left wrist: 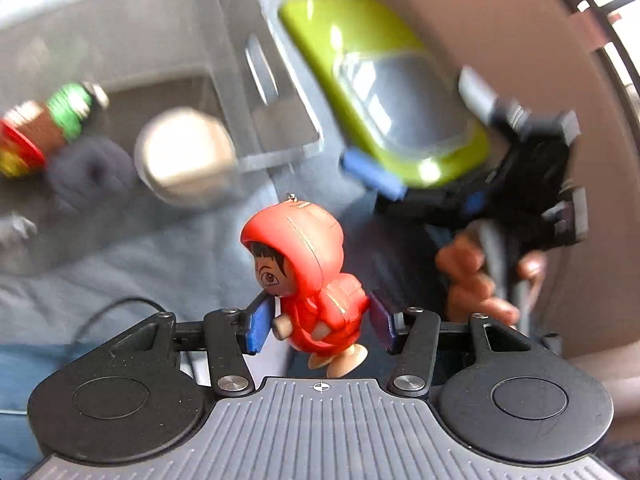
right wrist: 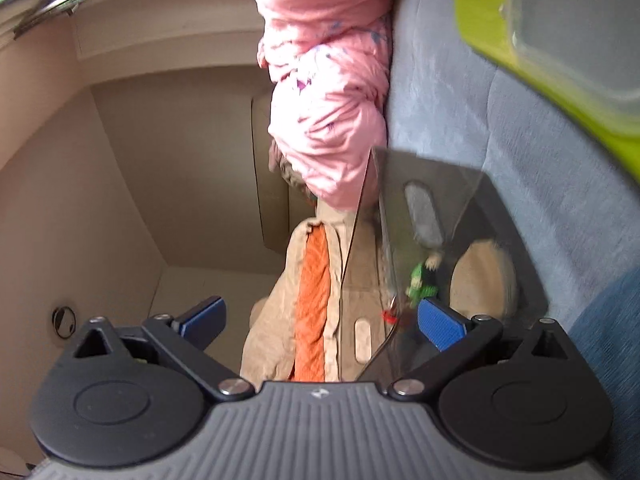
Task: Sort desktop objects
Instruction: 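Lower the red hooded figure into the clear box and open the left tool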
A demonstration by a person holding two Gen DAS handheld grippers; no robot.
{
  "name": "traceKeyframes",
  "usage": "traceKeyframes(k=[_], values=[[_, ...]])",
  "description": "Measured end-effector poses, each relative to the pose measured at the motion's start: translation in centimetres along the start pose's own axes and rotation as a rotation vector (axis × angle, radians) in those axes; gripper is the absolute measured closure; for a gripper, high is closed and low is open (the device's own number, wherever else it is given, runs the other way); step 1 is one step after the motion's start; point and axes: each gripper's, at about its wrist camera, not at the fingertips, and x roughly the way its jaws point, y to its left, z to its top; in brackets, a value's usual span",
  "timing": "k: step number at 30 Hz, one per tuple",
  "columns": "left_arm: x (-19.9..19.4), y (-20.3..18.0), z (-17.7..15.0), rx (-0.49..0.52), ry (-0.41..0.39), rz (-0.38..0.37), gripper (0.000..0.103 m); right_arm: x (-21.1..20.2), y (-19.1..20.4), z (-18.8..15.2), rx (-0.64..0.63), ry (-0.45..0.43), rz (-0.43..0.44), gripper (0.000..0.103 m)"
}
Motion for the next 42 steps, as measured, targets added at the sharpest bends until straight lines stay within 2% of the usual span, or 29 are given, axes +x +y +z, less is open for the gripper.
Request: traceKeyframes(k=[2,6,9,12,17,19,24,29,32,34,35,38,41,42], values=[[-1.9,1.1,2.8,-0.045,-0.069,0.017,0.047,0.5,-0.4,-0.8,0.025,0.023,0.045,0.0],[-5.3,3.7,8.8,-0.15,-0.211,0.056,0.047,2.4,-1.5,-2.4,0.048,0.11,0.069,0.0],[-1.8,6.5,12.8,-0.292,-0.15,-0.02,0.047,4.4,-1.8,-3.2,0.042,0.208,0.064,0.0],[3.6,8.2,15.1,-0.393,-0.022,-0.045,0.047,5.3,-1.9,-3.5,0.019,0.265,0.042,0.0],[9.9,10.7,17.1,-0.499,0.055,0.031,0.046,5.3,-2.4,-3.4,0.031,0.286,0.054,0.0],[11.1,11.2,17.6,-0.514,0.062,0.061,0.046,5.3,-2.7,-3.3,0.041,0.292,0.047,0.0],[12.2,11.8,18.1,-0.557,0.081,0.073,0.047,5.9,-3.0,-3.2,0.057,0.327,0.049,0.0],[10.9,11.7,18.5,-0.552,0.078,0.09,0.042,6.8,-2.8,-3.5,0.05,0.404,0.107,0.0],[9.1,11.2,18.4,-0.542,0.069,0.069,0.038,6.6,-3.3,-3.3,0.073,0.398,0.096,0.0],[7.1,10.4,17.7,-0.505,0.052,0.041,0.033,6.4,-3.5,-3.2,0.081,0.393,0.092,0.0],[5.9,10.0,17.2,-0.483,0.038,0.023,0.027,6.5,-3.5,-3.2,0.082,0.392,0.089,0.0],[1.4,9.2,14.1,-0.393,-0.042,-0.014,0.013,6.7,-3.5,-3.2,0.078,0.393,0.065,0.0],[-3.2,8.5,10.8,-0.302,-0.125,-0.05,0.01,6.6,-3.5,-3.3,0.073,0.393,0.027,0.0],[-4.3,8.8,9.3,-0.287,-0.155,-0.085,0.009,6.5,-3.4,-3.3,0.071,0.392,0.014,0.0]])
